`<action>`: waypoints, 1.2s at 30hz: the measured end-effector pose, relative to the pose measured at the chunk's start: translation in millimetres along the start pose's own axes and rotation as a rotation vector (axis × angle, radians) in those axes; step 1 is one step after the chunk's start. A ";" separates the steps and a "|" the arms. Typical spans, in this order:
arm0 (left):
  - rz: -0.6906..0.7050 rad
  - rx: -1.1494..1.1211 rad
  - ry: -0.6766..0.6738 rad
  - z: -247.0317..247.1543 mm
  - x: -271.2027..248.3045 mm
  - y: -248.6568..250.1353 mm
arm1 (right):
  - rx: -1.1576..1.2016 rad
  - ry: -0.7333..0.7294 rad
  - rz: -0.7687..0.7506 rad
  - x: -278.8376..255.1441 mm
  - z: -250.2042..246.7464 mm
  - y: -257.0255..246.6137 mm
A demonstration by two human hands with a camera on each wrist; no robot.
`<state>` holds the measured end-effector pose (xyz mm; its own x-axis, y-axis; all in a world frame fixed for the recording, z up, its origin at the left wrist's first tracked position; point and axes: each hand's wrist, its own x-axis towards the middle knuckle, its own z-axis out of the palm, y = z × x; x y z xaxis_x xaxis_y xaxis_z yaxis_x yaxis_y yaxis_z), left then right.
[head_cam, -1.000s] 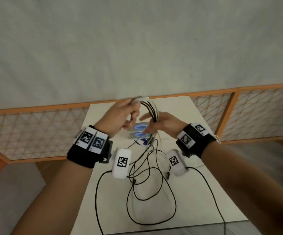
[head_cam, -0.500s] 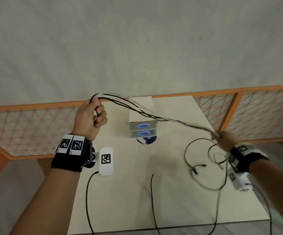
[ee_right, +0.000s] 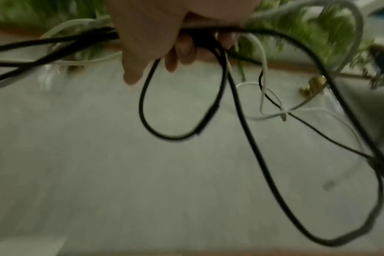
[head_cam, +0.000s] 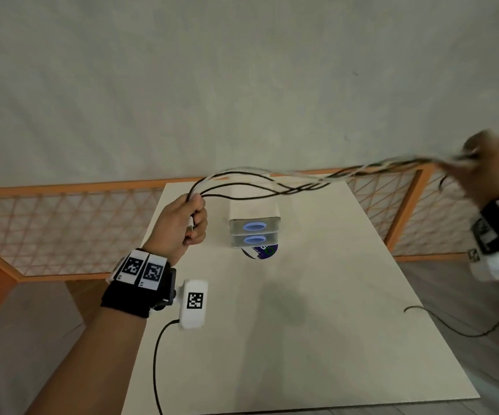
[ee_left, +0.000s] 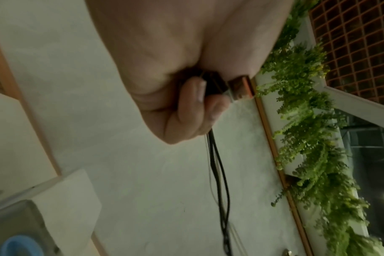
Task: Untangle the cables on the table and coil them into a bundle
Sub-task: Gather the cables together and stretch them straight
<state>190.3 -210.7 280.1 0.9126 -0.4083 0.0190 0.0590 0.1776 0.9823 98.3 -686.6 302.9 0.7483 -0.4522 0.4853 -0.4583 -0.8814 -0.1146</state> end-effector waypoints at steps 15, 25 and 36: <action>-0.157 0.536 -0.184 47.2 -3.8 -11.5 | 0.999 -0.852 -0.493 -96.6 1.9 -233.0; -0.093 0.615 -0.178 3.6 -21.7 -39.2 | 1.177 -1.145 -0.149 -77.6 10.2 -202.0; -0.099 0.425 -0.110 16.0 -10.9 -46.9 | 0.587 -0.956 -0.505 -87.2 -11.1 -260.5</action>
<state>171.1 -228.9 236.7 0.8611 -0.5018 -0.0819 -0.0483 -0.2411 0.9693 147.0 -416.0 300.1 0.9426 0.2565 -0.2137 0.0846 -0.8027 -0.5903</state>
